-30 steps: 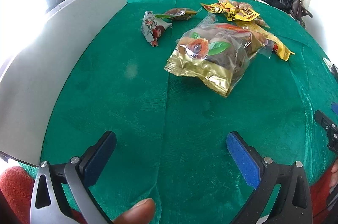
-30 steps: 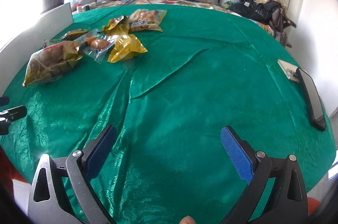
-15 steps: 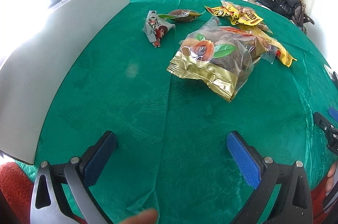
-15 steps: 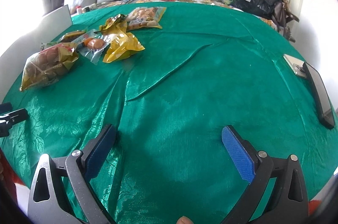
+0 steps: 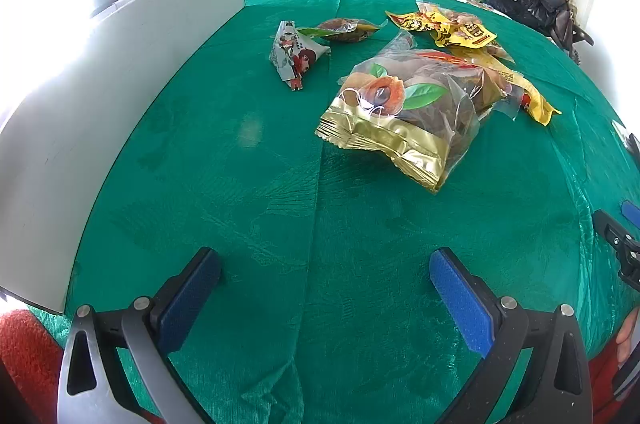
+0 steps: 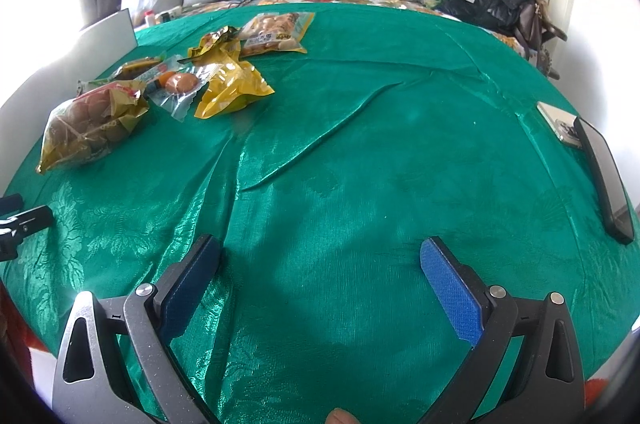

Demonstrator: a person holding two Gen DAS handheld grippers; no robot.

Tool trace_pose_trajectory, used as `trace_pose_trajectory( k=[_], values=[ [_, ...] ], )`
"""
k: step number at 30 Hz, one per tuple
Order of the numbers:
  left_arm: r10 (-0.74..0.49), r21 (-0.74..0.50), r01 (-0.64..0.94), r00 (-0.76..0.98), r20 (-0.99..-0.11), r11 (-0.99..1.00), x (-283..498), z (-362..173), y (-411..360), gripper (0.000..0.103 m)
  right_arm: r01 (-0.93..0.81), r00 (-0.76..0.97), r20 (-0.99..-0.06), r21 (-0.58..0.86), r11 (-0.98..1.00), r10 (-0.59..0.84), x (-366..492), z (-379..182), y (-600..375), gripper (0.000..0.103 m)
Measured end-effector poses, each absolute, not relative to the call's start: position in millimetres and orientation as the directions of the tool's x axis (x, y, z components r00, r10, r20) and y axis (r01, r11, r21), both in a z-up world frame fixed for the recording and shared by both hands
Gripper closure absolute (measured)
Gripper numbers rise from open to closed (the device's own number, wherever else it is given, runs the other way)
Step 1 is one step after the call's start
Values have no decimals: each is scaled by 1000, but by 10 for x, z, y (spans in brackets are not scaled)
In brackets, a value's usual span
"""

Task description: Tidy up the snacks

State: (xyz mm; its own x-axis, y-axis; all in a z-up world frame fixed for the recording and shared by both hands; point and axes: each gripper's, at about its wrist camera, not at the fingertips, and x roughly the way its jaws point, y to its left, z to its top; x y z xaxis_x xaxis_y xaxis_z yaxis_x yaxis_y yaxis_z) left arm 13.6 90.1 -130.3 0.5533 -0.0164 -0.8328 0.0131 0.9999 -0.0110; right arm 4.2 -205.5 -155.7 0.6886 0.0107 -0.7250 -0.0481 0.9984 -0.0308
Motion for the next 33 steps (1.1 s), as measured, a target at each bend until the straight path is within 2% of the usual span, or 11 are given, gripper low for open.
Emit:
trace_pose_trajectory(
  k=[33],
  values=[
    [-21,-8,27,560,-828,1000,128,-1322,870,0,-48,685,-728,-31,998,11,48,-1560,-2054,1]
  ],
)
